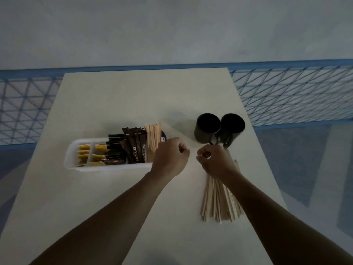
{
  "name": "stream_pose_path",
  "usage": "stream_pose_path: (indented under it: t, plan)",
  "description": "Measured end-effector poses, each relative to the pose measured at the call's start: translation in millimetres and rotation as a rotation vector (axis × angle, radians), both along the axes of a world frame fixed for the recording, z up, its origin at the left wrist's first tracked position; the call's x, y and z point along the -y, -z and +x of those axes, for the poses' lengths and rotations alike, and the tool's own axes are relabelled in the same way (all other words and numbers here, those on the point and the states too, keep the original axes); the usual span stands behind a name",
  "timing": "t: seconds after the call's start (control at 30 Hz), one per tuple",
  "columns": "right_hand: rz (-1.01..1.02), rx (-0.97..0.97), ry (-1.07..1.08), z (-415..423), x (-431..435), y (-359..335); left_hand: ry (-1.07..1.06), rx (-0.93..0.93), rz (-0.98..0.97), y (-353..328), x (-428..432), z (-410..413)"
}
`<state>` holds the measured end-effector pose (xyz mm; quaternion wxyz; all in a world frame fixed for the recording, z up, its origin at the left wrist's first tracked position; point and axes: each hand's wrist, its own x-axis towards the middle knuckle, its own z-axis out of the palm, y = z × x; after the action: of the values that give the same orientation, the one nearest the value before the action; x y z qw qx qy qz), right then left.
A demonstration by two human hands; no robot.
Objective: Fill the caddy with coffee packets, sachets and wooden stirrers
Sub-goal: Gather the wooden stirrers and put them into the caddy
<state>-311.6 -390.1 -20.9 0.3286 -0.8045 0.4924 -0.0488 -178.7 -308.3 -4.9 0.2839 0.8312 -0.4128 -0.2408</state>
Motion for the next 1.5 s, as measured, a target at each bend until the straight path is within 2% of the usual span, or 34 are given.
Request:
stream_pose_path:
  t: [0.33, 0.43, 0.57, 0.77, 1.2, 1.5]
  plan:
    - [-0.064, -0.135, 0.206, -88.4, 15.9, 15.5, 0.127, -0.091, 0.383, 34.8, 9.6, -66.4]
    - [0.007, -0.223, 0.232, -101.4, 22.0, 18.8, 0.124, -0.095, 0.448, 42.3, 15.0, -85.7]
    - [0.170, -0.282, 0.217, -108.0, 24.2, 20.2, 0.028, -0.091, 0.449, 47.3, 19.5, -105.4]
    - [0.248, -0.232, 0.184, -102.1, 24.7, 25.7, -0.028, -0.094, 0.397, 51.4, 21.5, -121.3]
    - [0.266, -0.228, 0.190, -90.7, 25.0, 35.9, 0.034, -0.098, 0.323, 50.7, 20.3, -108.0]
    - [0.297, -0.106, 0.278, -93.9, 23.4, 25.8, 0.009, -0.136, 0.308, 51.9, 16.2, -94.9]
